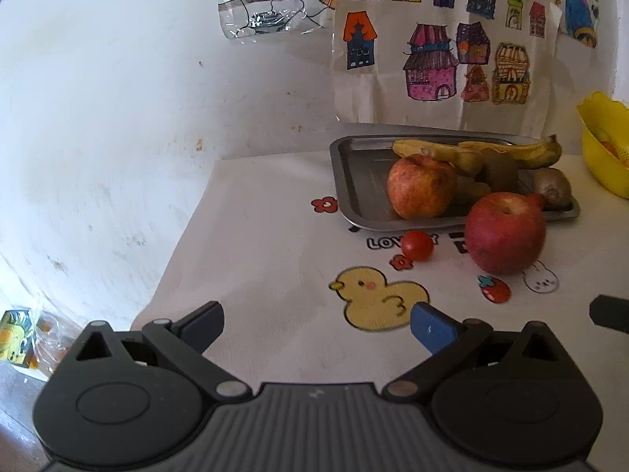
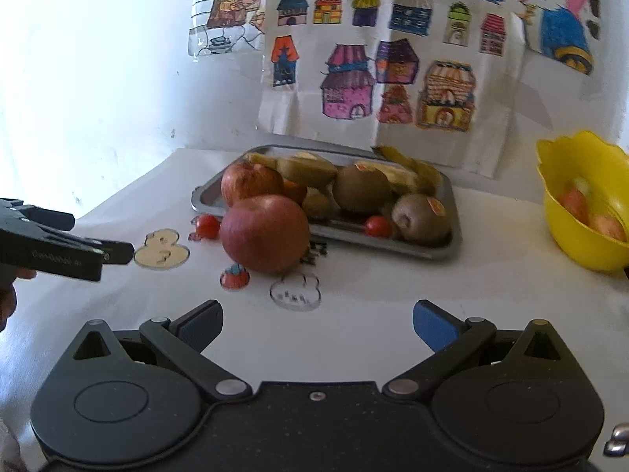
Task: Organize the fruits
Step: 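Withdraw both tools from the tray toward the red apple and cherry tomato, then grasp the large red apple with the right tool while the left tool approaches the cherry tomato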
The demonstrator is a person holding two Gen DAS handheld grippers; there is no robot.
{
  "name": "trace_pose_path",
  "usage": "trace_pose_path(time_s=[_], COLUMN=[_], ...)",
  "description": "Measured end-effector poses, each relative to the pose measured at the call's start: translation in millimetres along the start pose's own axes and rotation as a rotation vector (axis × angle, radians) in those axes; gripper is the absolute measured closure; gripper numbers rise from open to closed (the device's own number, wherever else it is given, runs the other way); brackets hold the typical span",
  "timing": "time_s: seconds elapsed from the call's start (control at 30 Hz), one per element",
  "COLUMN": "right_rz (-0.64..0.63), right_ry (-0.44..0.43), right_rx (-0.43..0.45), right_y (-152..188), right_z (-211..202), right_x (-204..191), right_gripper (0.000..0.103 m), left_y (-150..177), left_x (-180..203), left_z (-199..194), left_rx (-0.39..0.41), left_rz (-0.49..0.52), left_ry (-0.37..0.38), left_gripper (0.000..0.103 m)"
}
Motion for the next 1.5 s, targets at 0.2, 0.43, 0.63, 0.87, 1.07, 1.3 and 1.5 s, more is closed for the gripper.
trace_pose_path(time_s=[0.2, 0.43, 0.63, 0.87, 1.07, 1.3, 1.5], right_rz=[0.018, -0.023, -0.02, -0.036, -0.037, -0.026, -0.021], right_ry=[-0.049, -0.072, -0.099, -0.132, -0.137, -0.123, -0.139], right_rx=[-0.003, -0.024, -0.038, -0.043, -0.038, -0.034, -0.024], right_y=[-20, -24, -23, -22, -23, -25, -27], right_z=[26, 50, 67, 78, 82, 89, 93], right_x=[-8, -21, -28, -36, -37, -29, -27], right_gripper=[0.001, 0.001, 0.001, 0.008, 0.012, 0.015, 0.026], left_y=[-9, -11, -12, -17, -17, -19, -20], left_x=[-2, -7, -7, -7, -4, 0, 5], left_z=[15, 28, 31, 30, 37, 45, 46], left_rx=[-0.012, -0.016, 0.002, 0.031, 0.017, 0.003, 0.004], left_rz=[0.033, 0.053, 0.089, 0.111, 0.118, 0.123, 0.125], left_ry=[-0.031, -0.052, -0.096, -0.122, -0.056, -0.032, -0.013], left_gripper=[0.0, 0.0, 0.0, 0.0, 0.0, 0.0, 0.0])
Point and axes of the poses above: each gripper's, at about its wrist camera, not at the fingertips, and z roughly the way its jaws point, x to its right, y to its underside, the point moved 5 cm from there along z, roughly the way its jaws point, and after that the axes turned 5 degrees about z, right-handed, at the moved point
